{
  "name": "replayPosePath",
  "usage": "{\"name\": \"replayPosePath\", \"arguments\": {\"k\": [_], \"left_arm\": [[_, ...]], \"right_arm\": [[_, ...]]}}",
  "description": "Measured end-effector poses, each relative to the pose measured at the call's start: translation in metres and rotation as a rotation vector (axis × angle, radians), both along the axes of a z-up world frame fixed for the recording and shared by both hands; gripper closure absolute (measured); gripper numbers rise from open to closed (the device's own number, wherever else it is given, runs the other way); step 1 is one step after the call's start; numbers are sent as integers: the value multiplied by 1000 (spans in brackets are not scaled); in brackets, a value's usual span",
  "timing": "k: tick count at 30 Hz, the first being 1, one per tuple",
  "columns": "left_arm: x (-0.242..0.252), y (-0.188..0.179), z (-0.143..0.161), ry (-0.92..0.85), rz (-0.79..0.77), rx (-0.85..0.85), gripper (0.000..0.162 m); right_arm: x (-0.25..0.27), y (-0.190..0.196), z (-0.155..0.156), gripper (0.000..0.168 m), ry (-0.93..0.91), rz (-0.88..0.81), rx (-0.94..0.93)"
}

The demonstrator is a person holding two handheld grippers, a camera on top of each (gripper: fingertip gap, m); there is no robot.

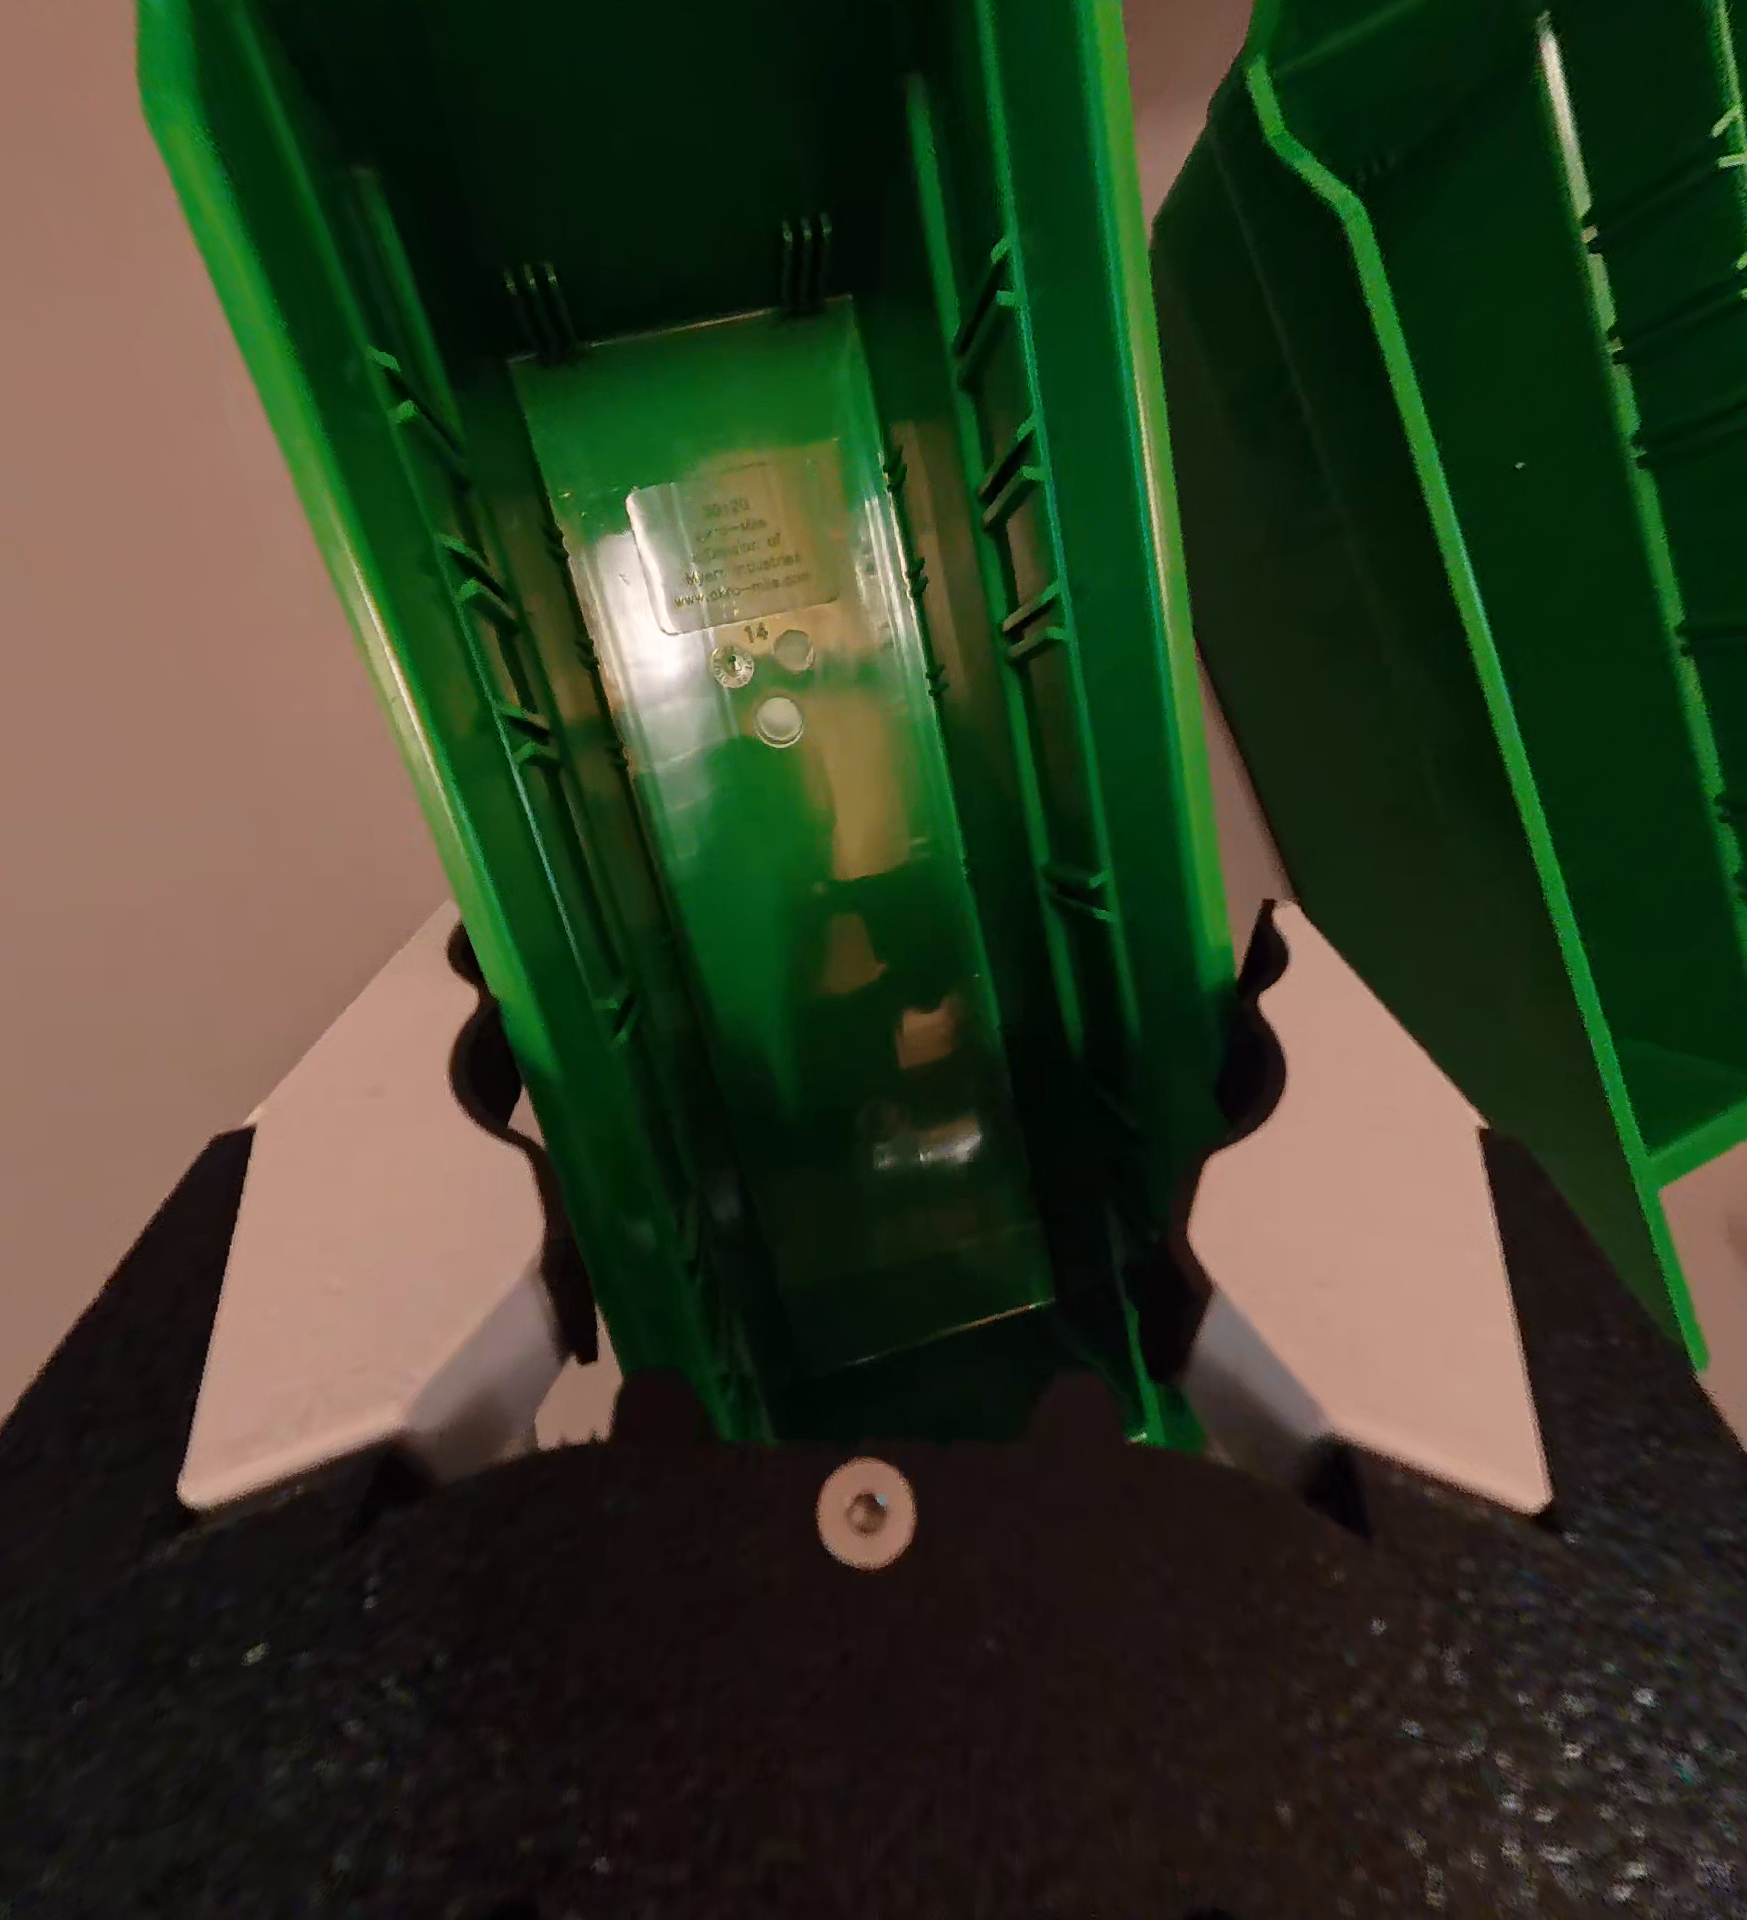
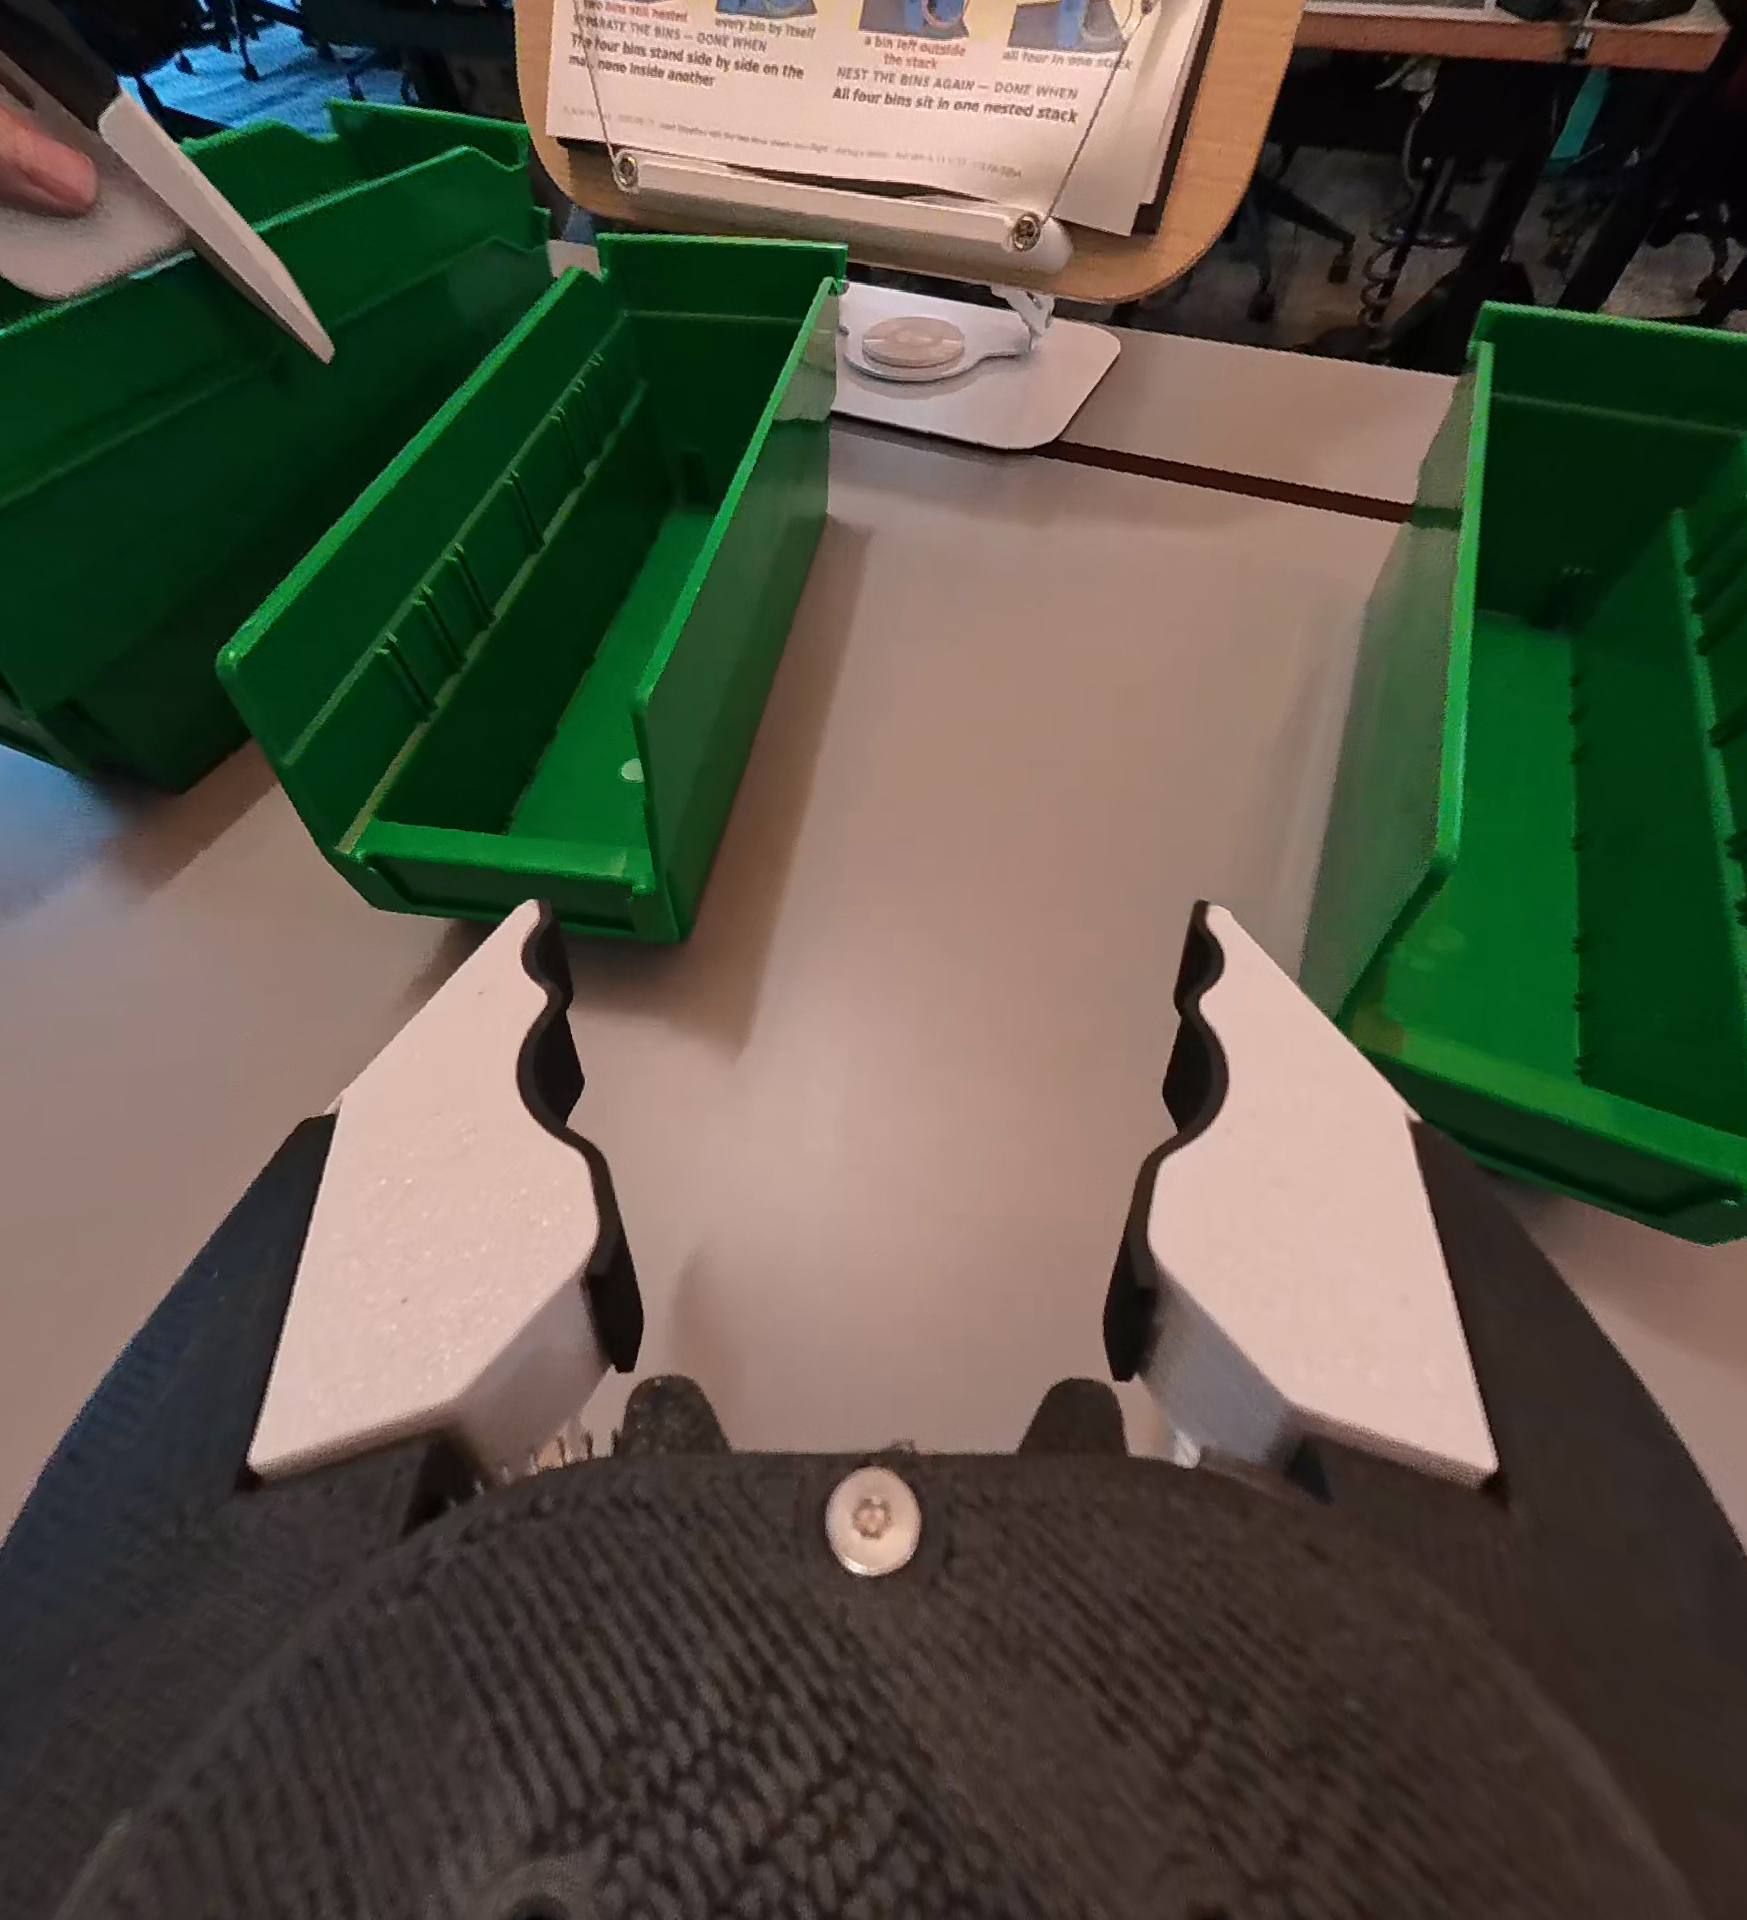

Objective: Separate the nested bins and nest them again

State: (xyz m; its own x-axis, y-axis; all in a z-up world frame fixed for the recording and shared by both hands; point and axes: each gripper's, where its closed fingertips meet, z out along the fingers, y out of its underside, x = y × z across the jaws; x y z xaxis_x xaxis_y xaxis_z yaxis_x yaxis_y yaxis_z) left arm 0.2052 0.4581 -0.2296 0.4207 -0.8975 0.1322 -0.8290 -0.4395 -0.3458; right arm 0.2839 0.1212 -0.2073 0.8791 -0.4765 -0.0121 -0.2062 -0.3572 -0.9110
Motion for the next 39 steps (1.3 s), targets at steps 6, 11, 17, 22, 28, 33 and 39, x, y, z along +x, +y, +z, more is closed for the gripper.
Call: {"name": "replayPosePath", "arguments": {"k": [6,11,17,22,28,33,39], "left_arm": [[1,-3,6,-37,-3,29,27],[2,-12,39,-164,-1,62,28],[-29,-12,94,-417,39,180,30],[-80,-13,100,-596,139,201,30],[-125,-17,71,-647,191,211,30],[-143,-14,54,-670,203,236,30],[-149,-21,36,-705,178,187,31]], "right_arm": [[-9,17,2,51,4,48,13],[-20,37,7,43,-4,72,37],[-32,72,12,35,1,91,29],[-28,130,32,40,168,177,-48],[1,197,22,41,207,137,-303],[32,216,-9,42,172,2,-487],[25,228,-42,25,339,21,-573]]}}
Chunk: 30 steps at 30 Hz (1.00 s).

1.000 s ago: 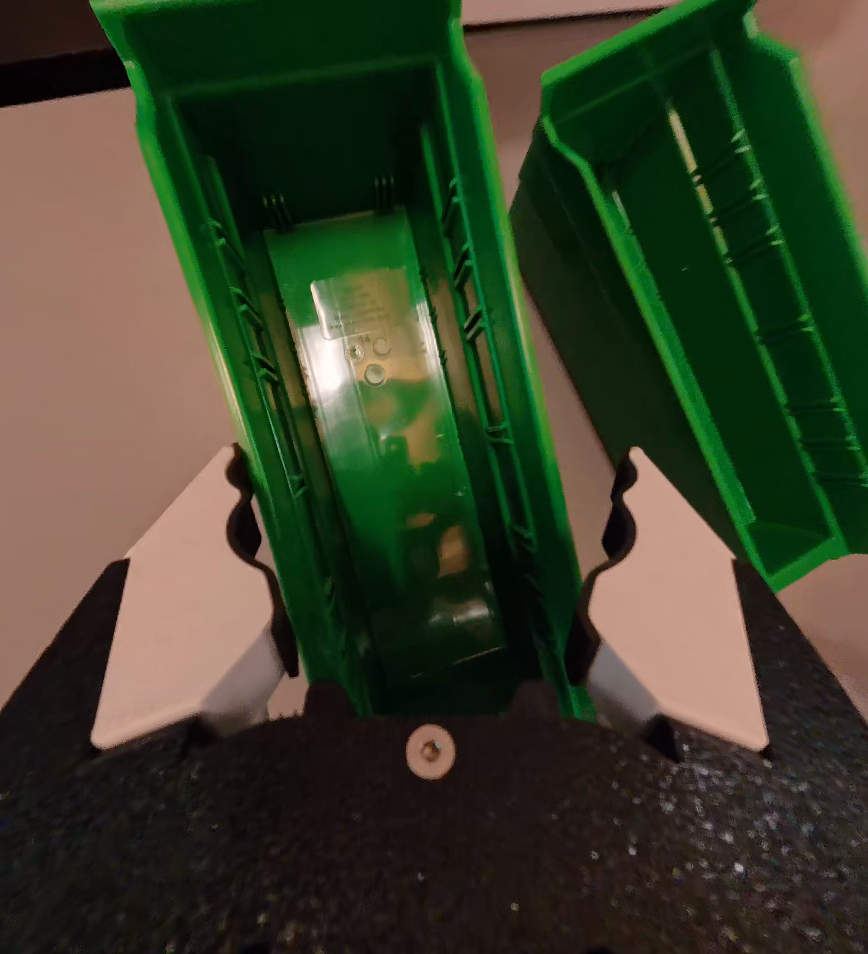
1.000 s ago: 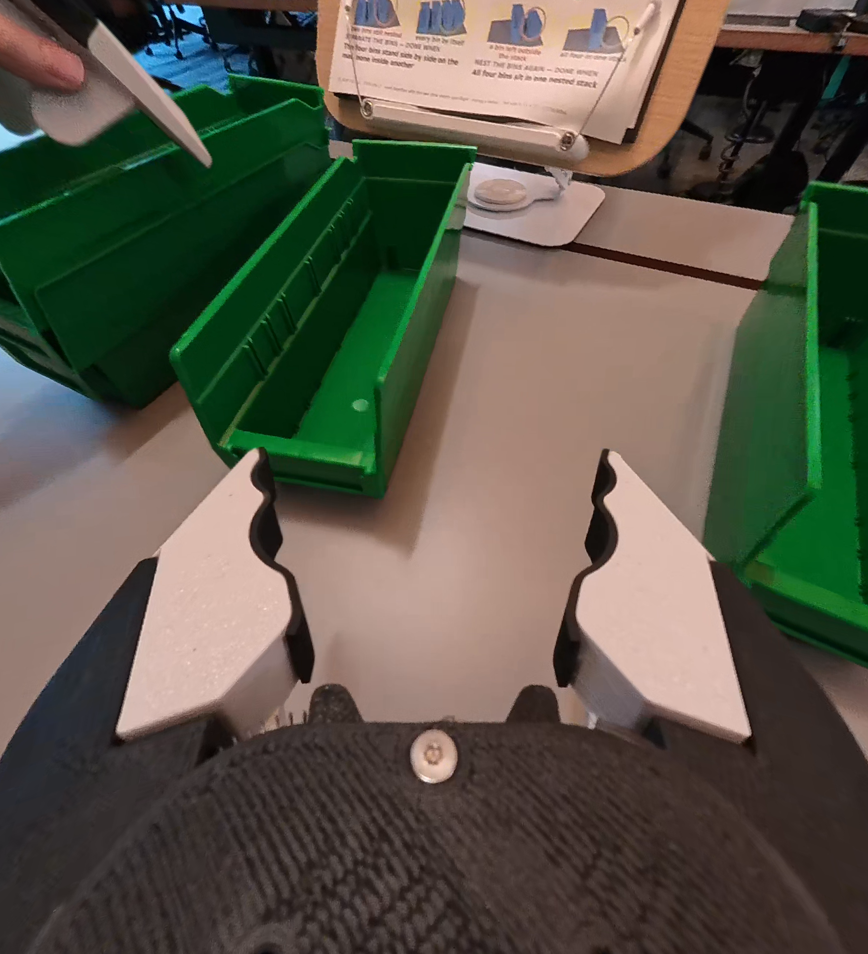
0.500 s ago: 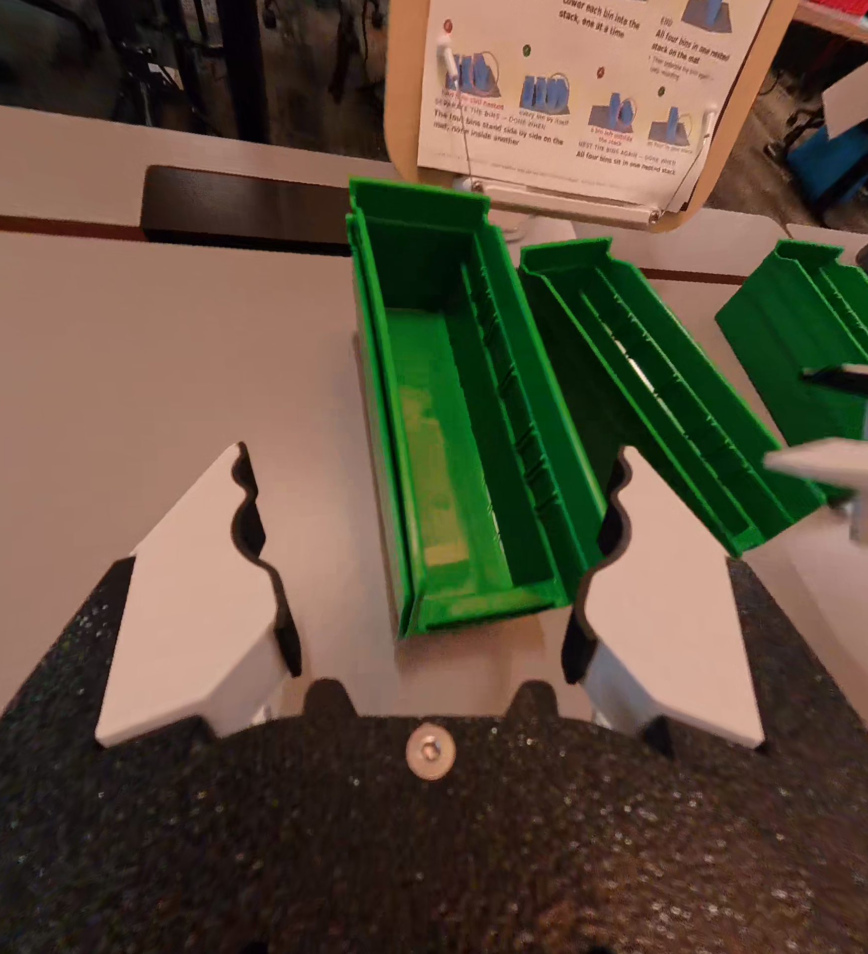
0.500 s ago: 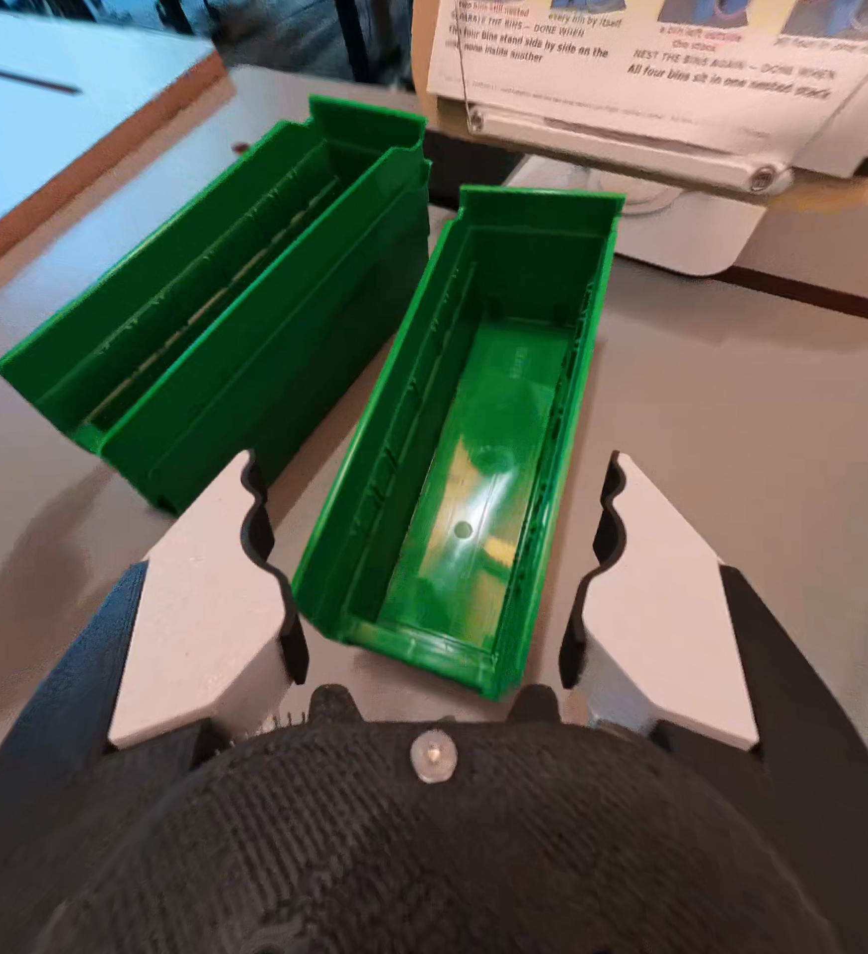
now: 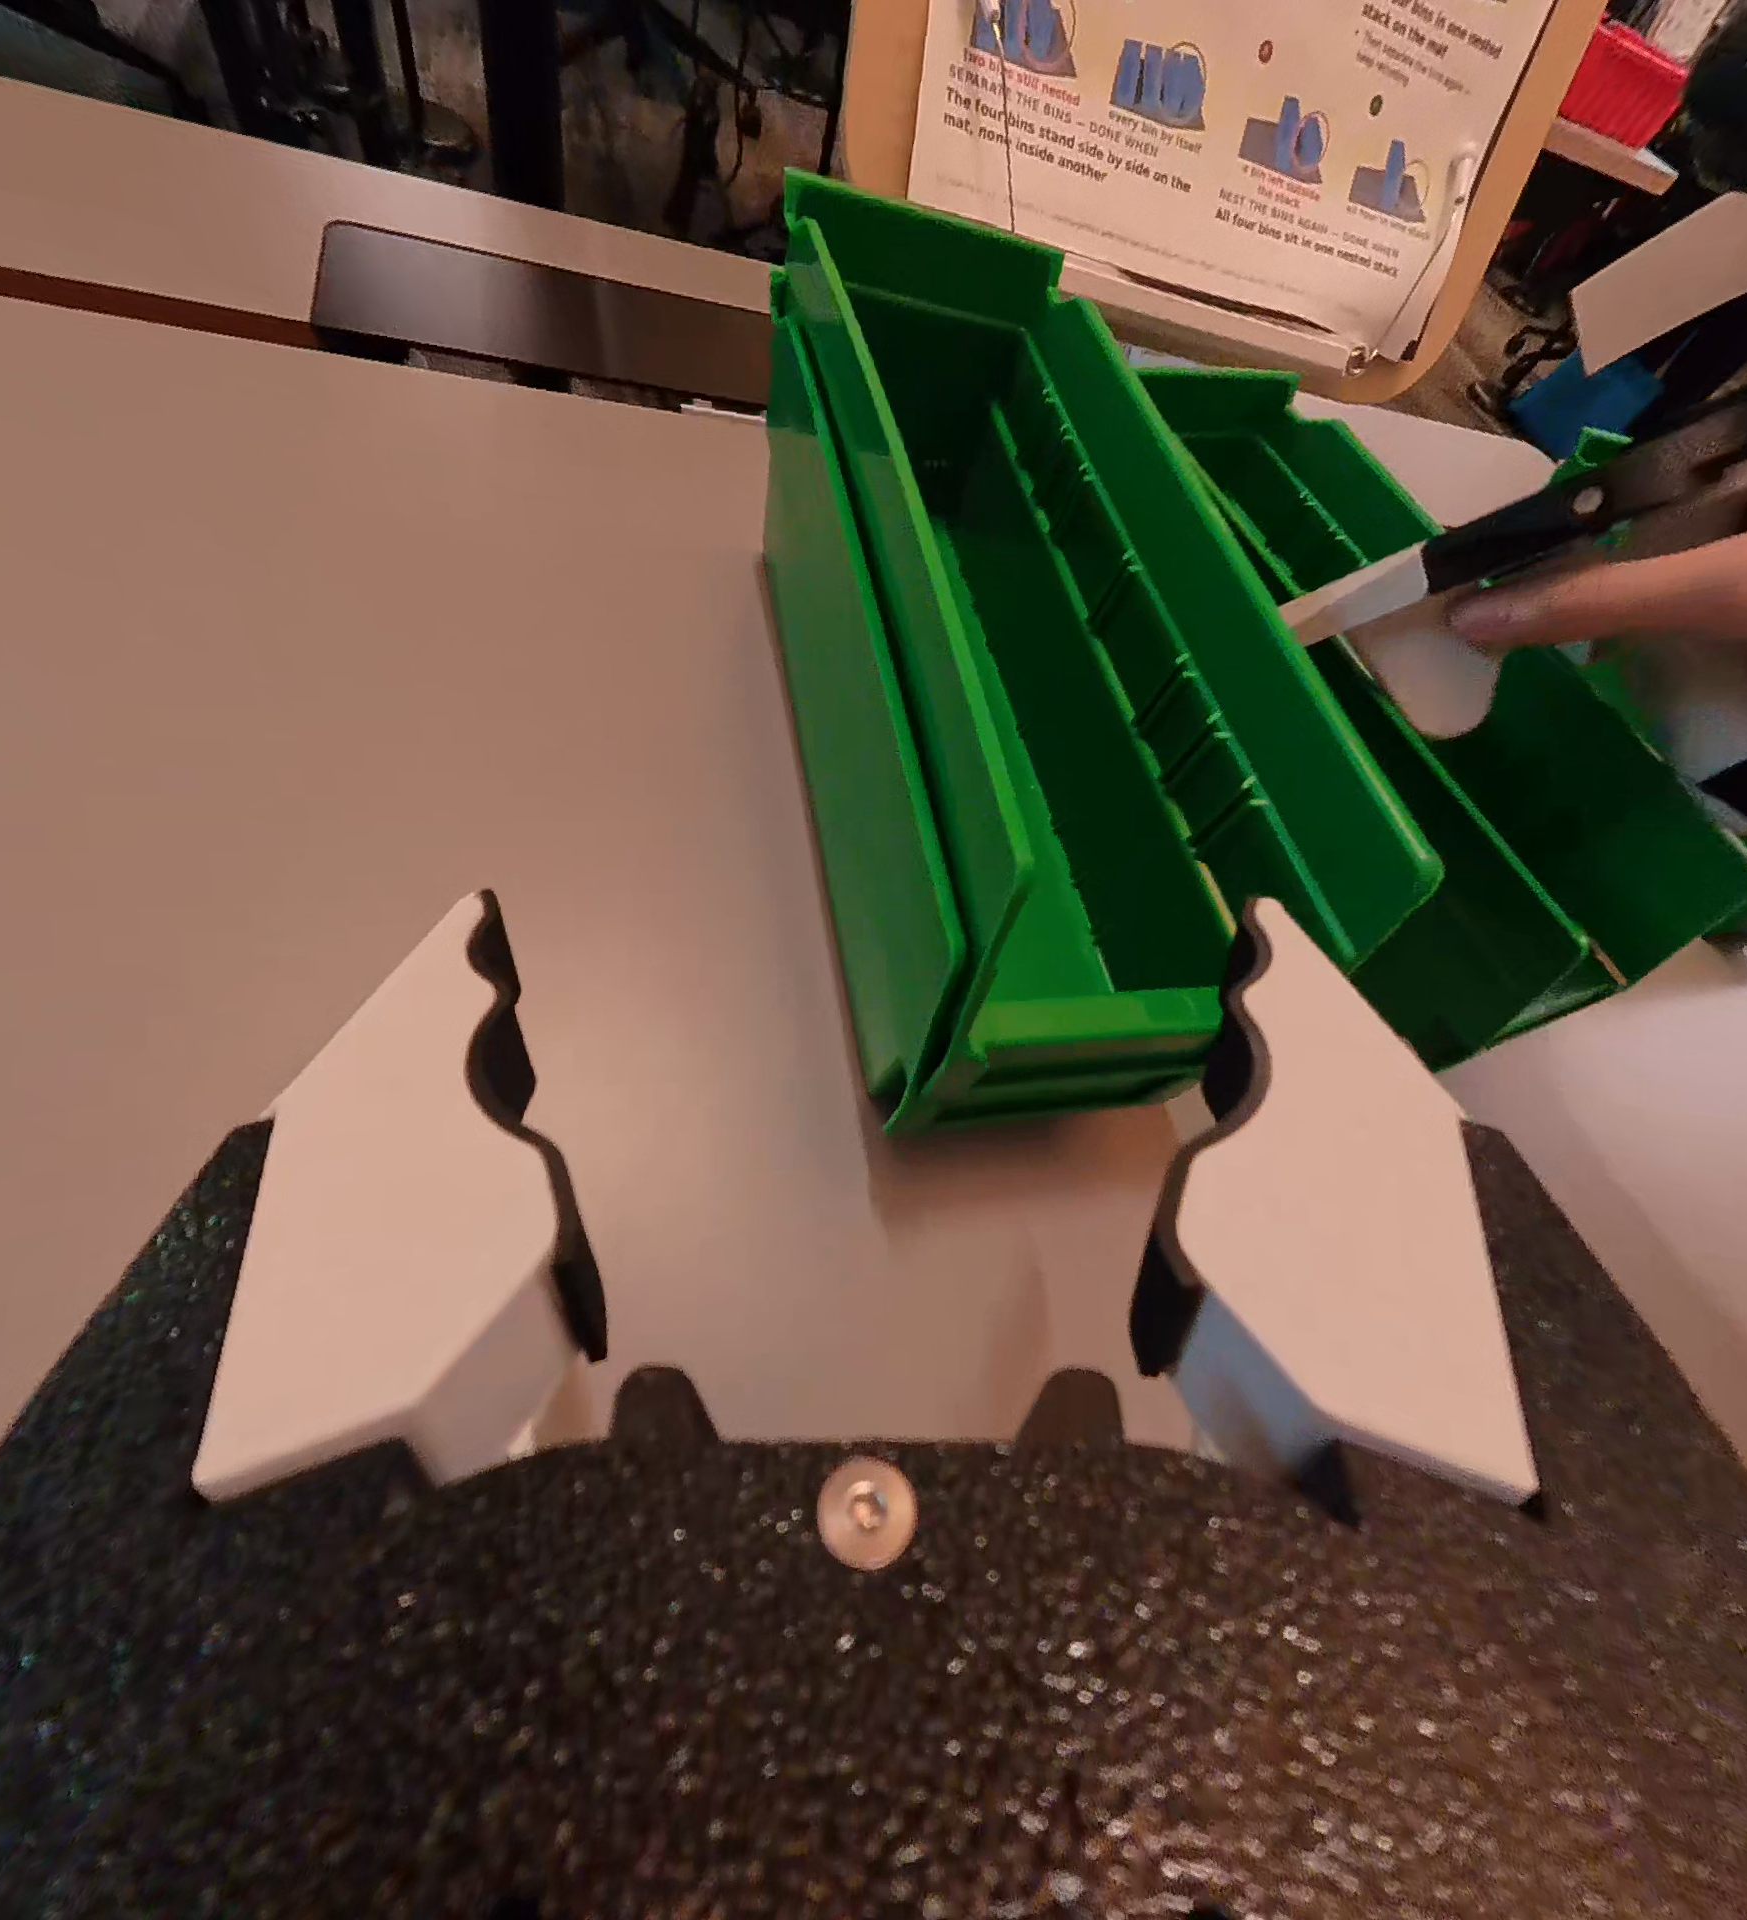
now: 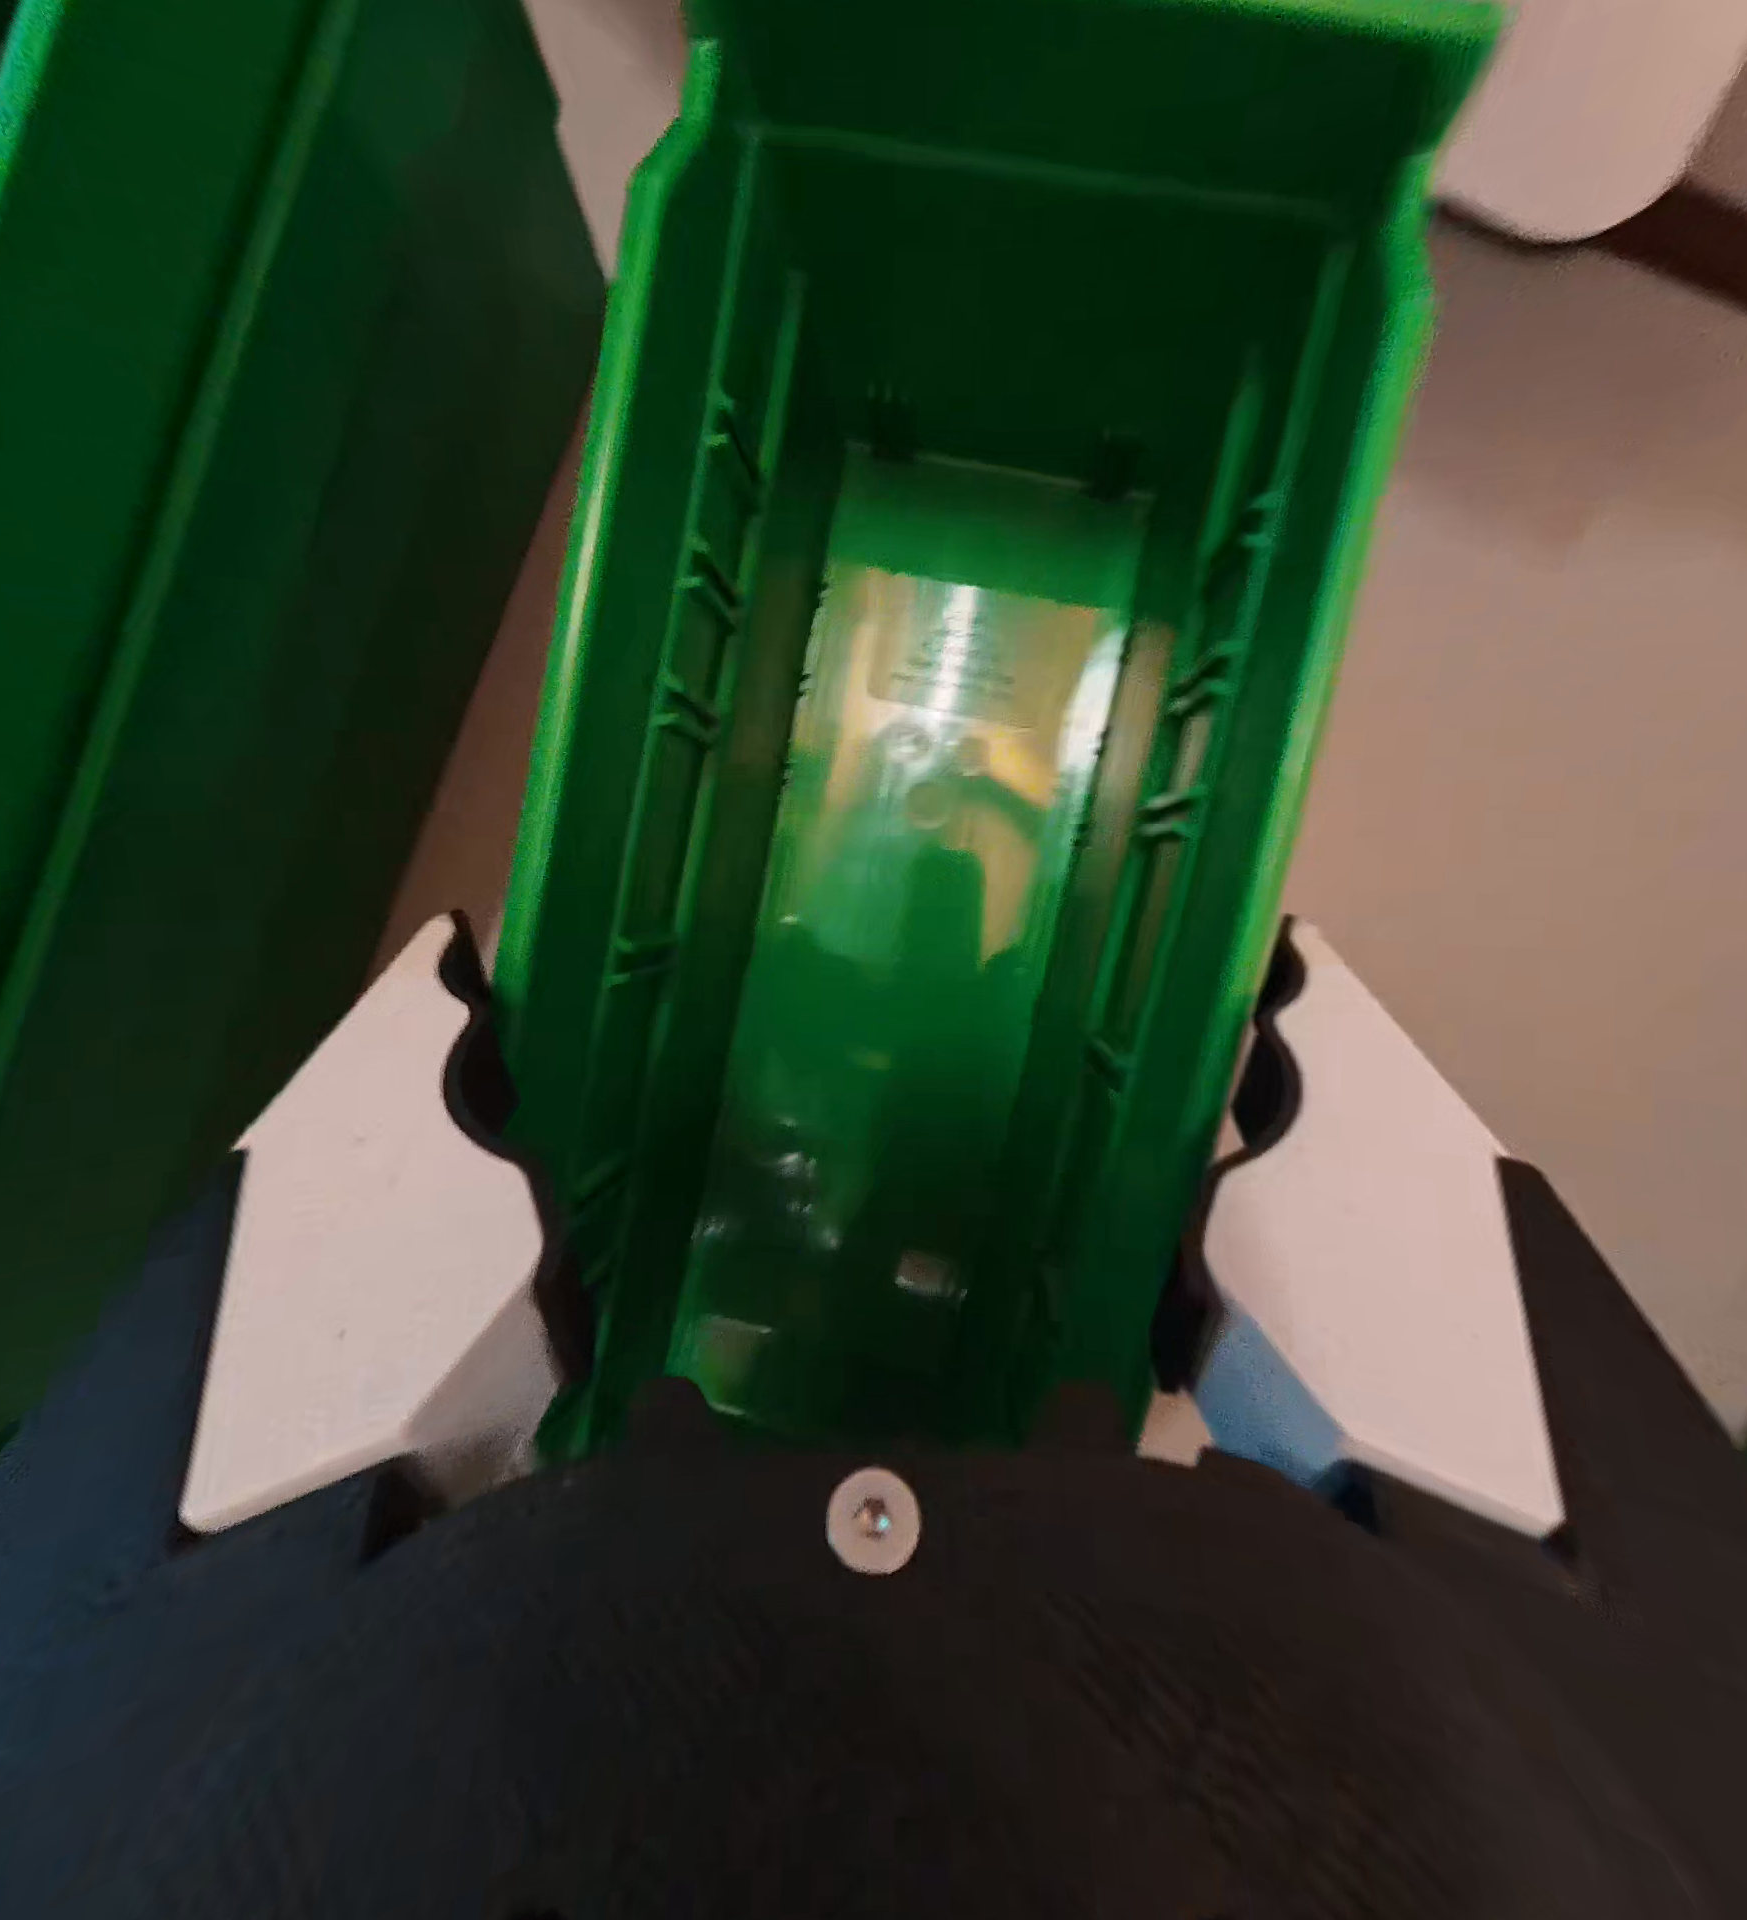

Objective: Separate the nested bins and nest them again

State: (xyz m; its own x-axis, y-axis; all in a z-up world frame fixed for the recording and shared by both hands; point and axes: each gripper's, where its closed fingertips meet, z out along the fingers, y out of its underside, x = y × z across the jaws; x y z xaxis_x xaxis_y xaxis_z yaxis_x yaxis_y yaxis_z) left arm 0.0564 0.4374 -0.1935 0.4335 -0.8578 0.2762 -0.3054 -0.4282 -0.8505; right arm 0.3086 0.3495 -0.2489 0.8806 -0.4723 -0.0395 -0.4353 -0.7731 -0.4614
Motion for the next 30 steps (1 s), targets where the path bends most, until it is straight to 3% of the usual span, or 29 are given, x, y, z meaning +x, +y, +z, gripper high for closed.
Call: {"name": "replayPosePath", "arguments": {"k": [4,10,13,19,23,30], "left_arm": [[-9,5,-11,14,22,31,31],[-30,28,-5,23,93,60,33],[-33,23,-7,-10,75,-10,33],[-41,27,-4,10,92,29,33],[-44,30,-7,34,99,40,33],[-45,30,-7,35,97,37,34]], "right_arm": [[-1,0,-3,28,55,-5,-26],[-6,0,-1,46,82,53,-90],[-7,-5,0,56,133,16,-99],[-3,-10,6,65,179,-30,-48],[-1,-11,41,62,193,-81,-36],[-26,32,158,59,281,-152,143]]}}
